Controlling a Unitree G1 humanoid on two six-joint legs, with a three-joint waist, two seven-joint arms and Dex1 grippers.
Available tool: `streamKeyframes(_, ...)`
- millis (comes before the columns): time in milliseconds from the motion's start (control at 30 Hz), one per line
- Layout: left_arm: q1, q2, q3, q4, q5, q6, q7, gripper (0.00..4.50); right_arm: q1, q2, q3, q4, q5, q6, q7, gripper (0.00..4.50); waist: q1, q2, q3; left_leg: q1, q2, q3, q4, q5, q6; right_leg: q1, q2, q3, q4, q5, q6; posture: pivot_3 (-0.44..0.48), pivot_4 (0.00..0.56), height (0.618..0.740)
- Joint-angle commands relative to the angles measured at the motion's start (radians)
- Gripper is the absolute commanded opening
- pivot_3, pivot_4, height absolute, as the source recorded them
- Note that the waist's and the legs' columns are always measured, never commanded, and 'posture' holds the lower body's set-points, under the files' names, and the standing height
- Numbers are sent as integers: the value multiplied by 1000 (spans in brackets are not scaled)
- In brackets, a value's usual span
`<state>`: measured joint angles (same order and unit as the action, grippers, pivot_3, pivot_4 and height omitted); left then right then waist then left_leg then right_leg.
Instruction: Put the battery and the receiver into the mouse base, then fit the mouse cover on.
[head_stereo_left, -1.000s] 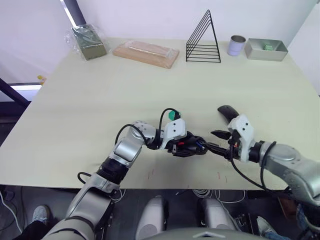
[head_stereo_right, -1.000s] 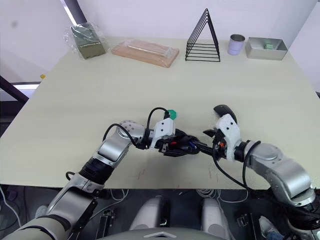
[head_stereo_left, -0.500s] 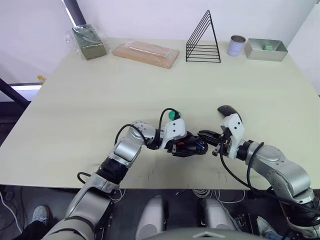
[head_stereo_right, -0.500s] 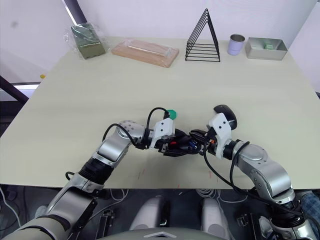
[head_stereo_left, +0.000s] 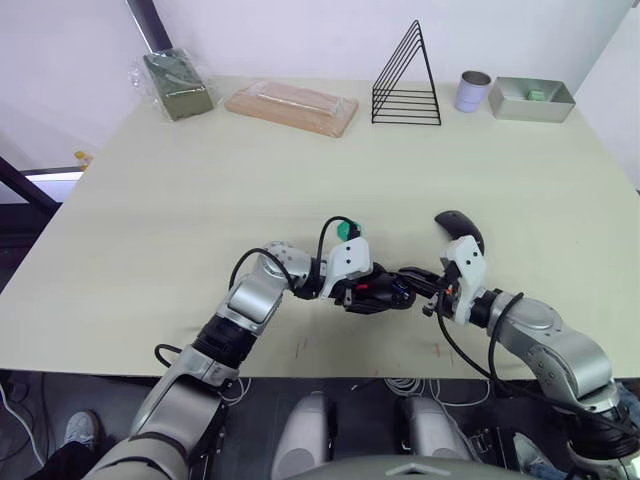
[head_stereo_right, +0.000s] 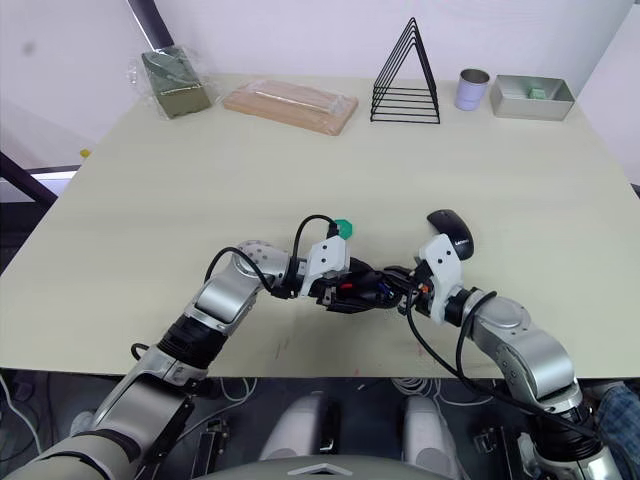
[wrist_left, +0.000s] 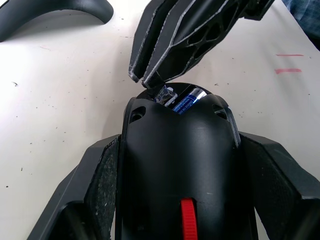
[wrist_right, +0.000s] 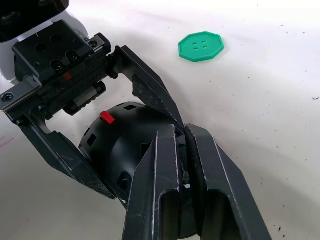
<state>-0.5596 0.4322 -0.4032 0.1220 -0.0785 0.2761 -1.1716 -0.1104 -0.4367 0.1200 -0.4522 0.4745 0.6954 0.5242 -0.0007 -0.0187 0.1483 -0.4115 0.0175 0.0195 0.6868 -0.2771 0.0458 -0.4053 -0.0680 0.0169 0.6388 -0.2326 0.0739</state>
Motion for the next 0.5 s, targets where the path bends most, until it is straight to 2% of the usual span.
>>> streamKeyframes(33, 2, 4, 1, -18, 2, 0, 3, 3434, 15, 1, -15, -21, -7, -26, 1, 292, 0, 0, 0, 0, 0, 0, 0, 0, 0, 0, 0, 0, 0, 0, 0, 0, 150, 740)
streamKeyframes(500, -1, 0, 2, -15, 2, 4, 7, 3434, 70, 26, 23, 46, -61, -79, 3, 292, 0, 0, 0, 2, 0, 0, 0, 0, 0, 2, 0, 0, 1, 0, 0, 0, 150, 740)
